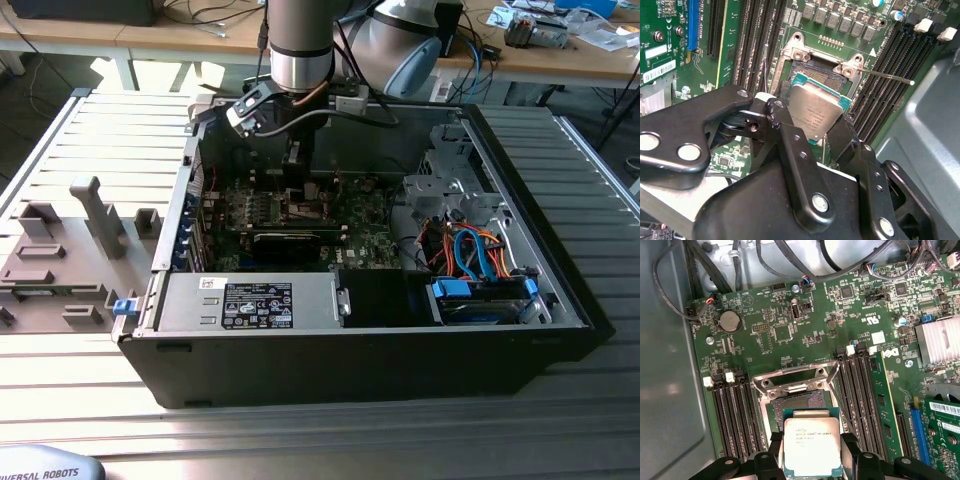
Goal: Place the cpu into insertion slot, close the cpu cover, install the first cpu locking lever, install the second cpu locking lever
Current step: 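Place the cpu into insertion slot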
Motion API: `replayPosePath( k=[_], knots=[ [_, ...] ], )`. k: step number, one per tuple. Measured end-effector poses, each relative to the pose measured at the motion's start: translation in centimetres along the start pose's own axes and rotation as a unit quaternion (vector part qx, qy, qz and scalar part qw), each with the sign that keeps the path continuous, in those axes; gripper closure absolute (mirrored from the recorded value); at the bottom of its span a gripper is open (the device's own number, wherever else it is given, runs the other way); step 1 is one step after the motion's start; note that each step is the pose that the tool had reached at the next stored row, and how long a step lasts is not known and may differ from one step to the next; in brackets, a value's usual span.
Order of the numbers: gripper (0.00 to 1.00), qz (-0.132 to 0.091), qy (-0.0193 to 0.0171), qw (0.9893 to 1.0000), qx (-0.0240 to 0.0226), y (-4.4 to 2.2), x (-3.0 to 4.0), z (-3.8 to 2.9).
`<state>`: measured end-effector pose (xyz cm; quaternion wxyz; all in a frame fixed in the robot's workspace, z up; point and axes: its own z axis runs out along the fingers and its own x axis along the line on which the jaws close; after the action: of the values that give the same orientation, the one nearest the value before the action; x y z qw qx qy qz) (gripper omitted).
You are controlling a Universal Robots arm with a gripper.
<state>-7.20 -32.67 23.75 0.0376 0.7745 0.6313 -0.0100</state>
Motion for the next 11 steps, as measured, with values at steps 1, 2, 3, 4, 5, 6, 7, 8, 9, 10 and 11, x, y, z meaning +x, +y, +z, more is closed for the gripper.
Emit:
replayPosePath(
  k=[1,2,3,4,5,6,7,8,9,10,11],
  knots=[
    [0.46,0.000,0.0000,1.0000,0.0000,0.00,0.00,0.00],
    [0.46,0.001,0.0000,1.0000,0.0001,0.00,0.00,0.00],
    [0.46,0.002,-0.0001,1.0000,0.0001,0.00,0.00,0.01],
    [0.46,0.002,-0.0001,1.0000,0.0001,0.00,0.00,0.02],
    [0.46,0.003,-0.0001,1.0000,0.0002,0.00,0.00,0.02],
    [0.46,0.003,-0.0002,1.0000,0.0002,0.00,0.00,0.02],
    [0.46,0.004,-0.0002,1.0000,0.0003,0.00,0.00,0.02],
    [0.46,0.004,-0.0002,1.0000,0.0003,0.00,0.00,0.03],
    [0.46,0.005,-0.0002,1.0000,0.0003,0.00,0.00,0.03],
    [0.46,0.005,-0.0002,1.0000,0.0003,0.00,0.00,0.04],
    [0.46,0.006,-0.0003,1.0000,0.0004,0.00,0.00,0.04]
  ],
)
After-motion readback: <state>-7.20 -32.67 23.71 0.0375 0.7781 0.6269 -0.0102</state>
